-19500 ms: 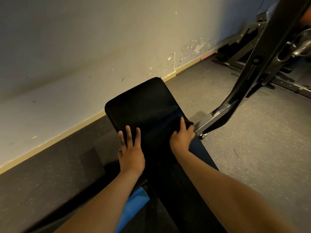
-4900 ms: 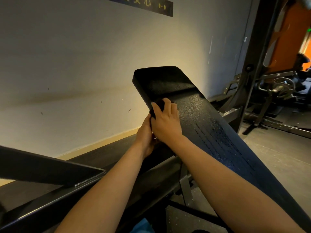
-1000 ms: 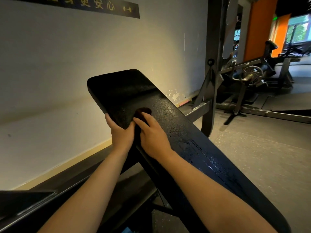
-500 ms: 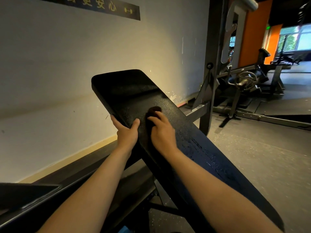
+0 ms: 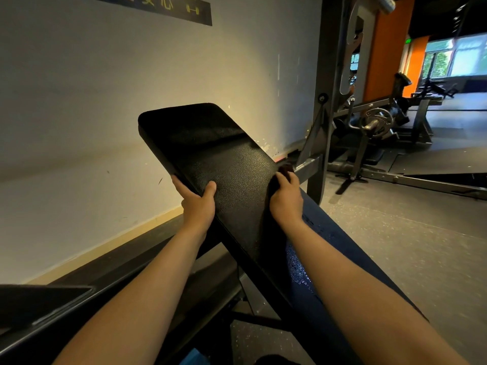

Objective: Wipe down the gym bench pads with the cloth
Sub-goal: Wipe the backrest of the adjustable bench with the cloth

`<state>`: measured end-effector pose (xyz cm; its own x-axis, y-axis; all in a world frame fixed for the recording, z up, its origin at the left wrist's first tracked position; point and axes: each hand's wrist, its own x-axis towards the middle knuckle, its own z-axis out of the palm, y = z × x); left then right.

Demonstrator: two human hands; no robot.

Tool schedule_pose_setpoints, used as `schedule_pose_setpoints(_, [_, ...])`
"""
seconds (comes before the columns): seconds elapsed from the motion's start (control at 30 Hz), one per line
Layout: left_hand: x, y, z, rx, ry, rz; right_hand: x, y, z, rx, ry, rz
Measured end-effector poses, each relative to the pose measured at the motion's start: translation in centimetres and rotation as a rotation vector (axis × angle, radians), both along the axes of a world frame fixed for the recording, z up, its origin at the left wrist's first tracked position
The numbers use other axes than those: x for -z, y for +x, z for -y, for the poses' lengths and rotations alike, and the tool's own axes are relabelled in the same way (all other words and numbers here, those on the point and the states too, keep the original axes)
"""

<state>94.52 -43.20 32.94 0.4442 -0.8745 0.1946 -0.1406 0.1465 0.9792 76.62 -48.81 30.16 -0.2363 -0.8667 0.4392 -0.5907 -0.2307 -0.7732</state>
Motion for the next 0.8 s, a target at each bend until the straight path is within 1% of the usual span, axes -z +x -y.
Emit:
schedule_pose_setpoints(0.07, [0.0,0.0,0.1,0.006,-0.018,-0.024,-0.5,2.6,-1.7,-0.057,-0.098,-0.071])
schedule_pose_setpoints(0.17, [0.2,0.0,0.1,0.004,-0.028,-0.03,-1.0,6.7,-4.2,-0.229,-0.255,-0.174])
schedule_pose_setpoints(0.27, [0.4,0.2,0.3,0.011,-0.041,-0.023,-0.4,7.9,-4.3,-0.369,-0.327,-0.274])
schedule_pose_setpoints(0.37, [0.3,0.3,0.4,0.024,-0.027,-0.027,-0.4,5.7,-1.9,-0.307,-0.307,-0.291])
schedule_pose_setpoints(0.47, [0.4,0.3,0.4,0.01,-0.034,0.005,-0.8,2.2,1.5,-0.183,-0.197,-0.284])
schedule_pose_setpoints(0.53, [0.3,0.2,0.4,0.004,-0.036,0.026,-0.8,-0.6,3.2,-0.12,-0.113,-0.228])
schedule_pose_setpoints(0.67, [0.3,0.2,0.5,0.01,-0.032,0.038,-0.3,-3.8,4.2,0.035,0.041,-0.023])
schedule_pose_setpoints(0.73, [0.4,0.3,0.6,0.008,-0.029,0.036,-0.4,-2.7,3.3,0.057,0.021,0.014])
schedule_pose_setpoints(0.8, [0.3,0.3,0.6,0.009,-0.032,0.029,-0.7,-0.2,1.7,0.002,-0.045,0.024])
